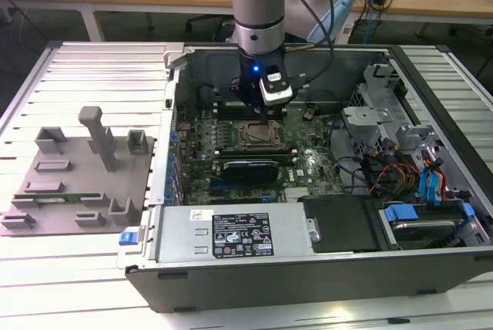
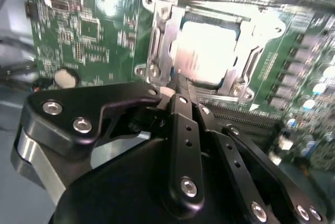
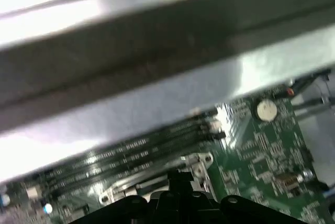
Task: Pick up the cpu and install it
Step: 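Install the first cpu locking lever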
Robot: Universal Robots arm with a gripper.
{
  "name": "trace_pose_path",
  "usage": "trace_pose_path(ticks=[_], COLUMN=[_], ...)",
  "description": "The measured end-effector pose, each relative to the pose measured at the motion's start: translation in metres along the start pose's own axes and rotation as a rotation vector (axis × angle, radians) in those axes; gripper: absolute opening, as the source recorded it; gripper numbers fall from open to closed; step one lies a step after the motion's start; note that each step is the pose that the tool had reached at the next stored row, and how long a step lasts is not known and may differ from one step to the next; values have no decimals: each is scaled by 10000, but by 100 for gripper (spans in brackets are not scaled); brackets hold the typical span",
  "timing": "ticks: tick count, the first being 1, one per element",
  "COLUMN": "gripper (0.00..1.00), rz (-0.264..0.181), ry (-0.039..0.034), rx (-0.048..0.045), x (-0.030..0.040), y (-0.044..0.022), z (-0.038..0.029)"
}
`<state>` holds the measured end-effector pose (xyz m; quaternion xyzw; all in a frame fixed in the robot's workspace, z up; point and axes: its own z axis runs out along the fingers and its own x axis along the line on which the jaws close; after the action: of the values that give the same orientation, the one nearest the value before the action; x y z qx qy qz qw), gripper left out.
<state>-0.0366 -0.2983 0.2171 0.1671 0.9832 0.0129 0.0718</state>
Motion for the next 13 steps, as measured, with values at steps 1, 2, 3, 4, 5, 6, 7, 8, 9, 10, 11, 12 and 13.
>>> trace_pose_path(ticks=[1, 2, 3, 4, 5, 6, 7, 8, 9, 10, 11, 12, 13], gripper=[11, 11, 11, 11, 11, 11, 11, 11, 11, 11, 11, 11, 11], rz=[-4, -8, -15, -16, -17, -20, -22, -23, -23, -22, -21, -25, -24], ry=[-11, -20, -33, -39, -44, -49, -52, -52, -53, -53, -48, 60, 325], rx=[32, 59, 93, 112, 126, 138, 147, 150, 149, 150, 154, 190, 283], x=[-7, -16, -31, -41, -51, -61, -67, -71, -71, -71, -71, -74, -78], y=[-21, -45, -88, -116, -146, -174, -192, -205, -206, -207, -207, -207, -205], z=[0, 0, 0, 0, 0, 0, 0, 0, 0, 0, 0, 1, 3])
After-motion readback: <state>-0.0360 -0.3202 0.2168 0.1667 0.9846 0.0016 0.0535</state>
